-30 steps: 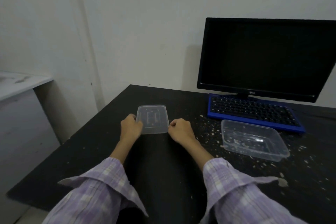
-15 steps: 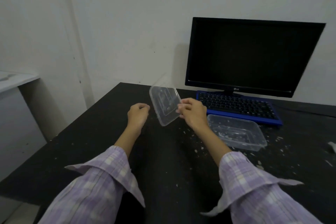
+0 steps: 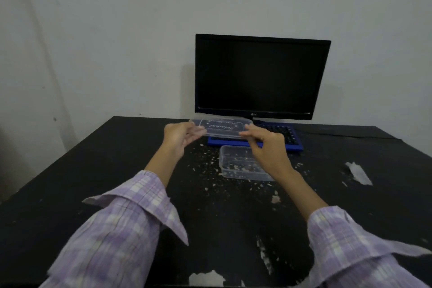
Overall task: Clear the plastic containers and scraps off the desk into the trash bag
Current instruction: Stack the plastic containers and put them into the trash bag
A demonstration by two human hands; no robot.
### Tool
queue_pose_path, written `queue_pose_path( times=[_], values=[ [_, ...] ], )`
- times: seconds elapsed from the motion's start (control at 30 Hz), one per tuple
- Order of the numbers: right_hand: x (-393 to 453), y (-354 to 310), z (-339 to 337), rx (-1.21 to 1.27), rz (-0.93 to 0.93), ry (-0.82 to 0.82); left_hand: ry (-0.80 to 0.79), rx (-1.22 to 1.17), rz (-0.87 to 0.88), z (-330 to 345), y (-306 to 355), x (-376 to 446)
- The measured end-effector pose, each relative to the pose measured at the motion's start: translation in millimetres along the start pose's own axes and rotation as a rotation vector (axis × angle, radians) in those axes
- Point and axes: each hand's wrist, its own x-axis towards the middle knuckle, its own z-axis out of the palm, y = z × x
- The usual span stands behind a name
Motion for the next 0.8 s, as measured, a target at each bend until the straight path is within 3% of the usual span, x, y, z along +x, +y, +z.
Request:
queue_pose_path(
  times=[0.17,0.27,0.43,0.57,0.8],
  values=[
    [-11.2,24.3,-17.0,0.231,0.458,0.089,-0.031,0.012,-0.035,25.7,-22.0,-4.7],
    [-18.6,33.9,-20.1,0.275,0.614,0.133,-0.048,0.038,-0.028,37.1,-39.8,-7.0],
    [-28.4,40.4,-23.8,0.209,0.716,0.15,0.123,0.362,0.023,46.0,-70.9,4.0],
    [-33.6,44.5,-21.0,0.135,0.742,0.081,0.166,0.643,0.116,44.0,-82.2,0.3],
    [-40.4,51.3,-13.4,0.087,0.775,0.056,0.144,0.69,-0.024,37.6,-97.5,0.3]
  ],
)
